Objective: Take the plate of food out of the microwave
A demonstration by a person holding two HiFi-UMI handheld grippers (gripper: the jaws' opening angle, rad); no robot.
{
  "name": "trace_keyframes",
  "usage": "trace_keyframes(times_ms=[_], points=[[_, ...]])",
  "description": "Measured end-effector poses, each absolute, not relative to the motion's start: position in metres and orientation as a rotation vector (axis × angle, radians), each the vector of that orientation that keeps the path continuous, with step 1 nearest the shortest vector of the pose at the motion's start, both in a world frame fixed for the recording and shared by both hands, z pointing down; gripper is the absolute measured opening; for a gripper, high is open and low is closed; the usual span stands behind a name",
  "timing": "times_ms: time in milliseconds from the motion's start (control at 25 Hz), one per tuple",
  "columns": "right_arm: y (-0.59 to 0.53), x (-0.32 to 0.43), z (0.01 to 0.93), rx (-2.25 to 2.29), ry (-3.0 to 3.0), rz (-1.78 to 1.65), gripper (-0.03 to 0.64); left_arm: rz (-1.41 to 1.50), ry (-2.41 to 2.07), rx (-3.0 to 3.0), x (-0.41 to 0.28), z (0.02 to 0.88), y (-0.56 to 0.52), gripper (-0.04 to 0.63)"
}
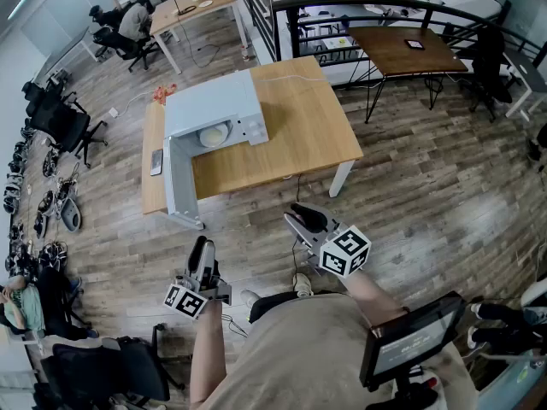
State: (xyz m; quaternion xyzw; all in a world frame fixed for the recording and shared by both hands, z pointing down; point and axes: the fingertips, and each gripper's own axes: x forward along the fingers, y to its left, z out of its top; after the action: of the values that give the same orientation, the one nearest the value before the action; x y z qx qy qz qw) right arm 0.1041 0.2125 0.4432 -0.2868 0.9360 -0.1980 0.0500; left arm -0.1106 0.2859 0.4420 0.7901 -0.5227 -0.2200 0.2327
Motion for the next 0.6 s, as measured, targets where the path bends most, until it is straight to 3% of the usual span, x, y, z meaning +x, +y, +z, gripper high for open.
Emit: trace_keyframes(times_ms=[600], points=[[0.21, 0.108, 0.44, -0.766, 2.852, -0.622, 0.12, -0.586, -1.463, 2.175, -0.099, 0.442, 0.281, 0.169]])
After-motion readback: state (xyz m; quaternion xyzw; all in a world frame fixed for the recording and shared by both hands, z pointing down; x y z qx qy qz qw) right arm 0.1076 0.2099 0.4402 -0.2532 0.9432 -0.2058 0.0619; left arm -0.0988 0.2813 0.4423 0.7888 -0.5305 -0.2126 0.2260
